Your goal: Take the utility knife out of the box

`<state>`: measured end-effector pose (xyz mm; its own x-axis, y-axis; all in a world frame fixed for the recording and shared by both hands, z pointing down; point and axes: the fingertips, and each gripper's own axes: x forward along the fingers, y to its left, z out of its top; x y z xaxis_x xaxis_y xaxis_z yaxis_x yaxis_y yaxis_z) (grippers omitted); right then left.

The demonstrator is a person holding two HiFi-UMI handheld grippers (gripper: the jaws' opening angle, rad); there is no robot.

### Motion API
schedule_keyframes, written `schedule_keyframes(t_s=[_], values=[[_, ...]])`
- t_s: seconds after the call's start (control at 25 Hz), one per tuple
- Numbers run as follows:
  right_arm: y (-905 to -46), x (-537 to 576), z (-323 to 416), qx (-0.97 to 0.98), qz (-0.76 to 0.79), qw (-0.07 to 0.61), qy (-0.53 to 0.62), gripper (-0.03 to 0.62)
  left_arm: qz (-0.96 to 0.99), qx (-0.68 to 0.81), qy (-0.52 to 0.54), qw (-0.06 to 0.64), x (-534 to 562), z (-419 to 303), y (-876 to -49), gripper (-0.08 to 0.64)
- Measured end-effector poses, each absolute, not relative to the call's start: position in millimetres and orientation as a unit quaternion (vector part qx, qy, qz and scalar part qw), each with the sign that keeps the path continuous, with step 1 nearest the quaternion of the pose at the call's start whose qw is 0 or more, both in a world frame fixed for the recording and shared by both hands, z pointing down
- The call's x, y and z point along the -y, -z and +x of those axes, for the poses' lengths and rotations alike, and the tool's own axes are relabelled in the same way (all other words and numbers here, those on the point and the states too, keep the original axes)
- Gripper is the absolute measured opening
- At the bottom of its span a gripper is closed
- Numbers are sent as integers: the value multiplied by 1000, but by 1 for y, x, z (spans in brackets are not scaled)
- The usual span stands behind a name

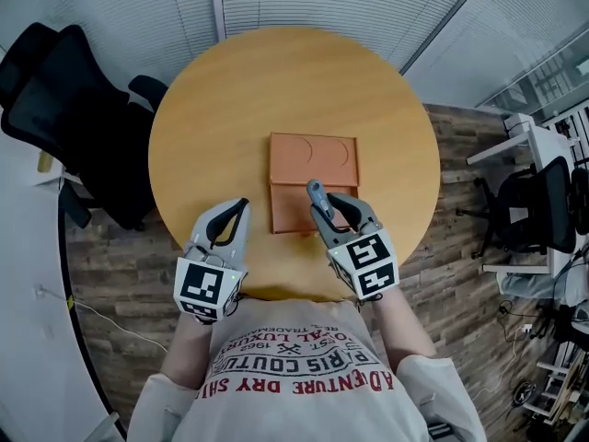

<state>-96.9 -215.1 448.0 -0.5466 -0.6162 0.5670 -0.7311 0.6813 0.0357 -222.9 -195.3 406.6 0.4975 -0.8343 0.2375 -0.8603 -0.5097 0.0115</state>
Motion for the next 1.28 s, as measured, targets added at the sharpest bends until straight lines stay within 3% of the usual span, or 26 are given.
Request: schedule_keyframes(t_s=[0.2,0.56,1.28], values=[[-393,206,-91,893,406,173,-87,133,869,485,-90,42,186,-216,-384,-5],[-342,194,-72,890,452,49,-31,133,869,490,-68,5,176,-222,-348,-5],[-348,199,-84,888,456,57,-22,133,865,498,-51,3,185,-236,-343,-5]])
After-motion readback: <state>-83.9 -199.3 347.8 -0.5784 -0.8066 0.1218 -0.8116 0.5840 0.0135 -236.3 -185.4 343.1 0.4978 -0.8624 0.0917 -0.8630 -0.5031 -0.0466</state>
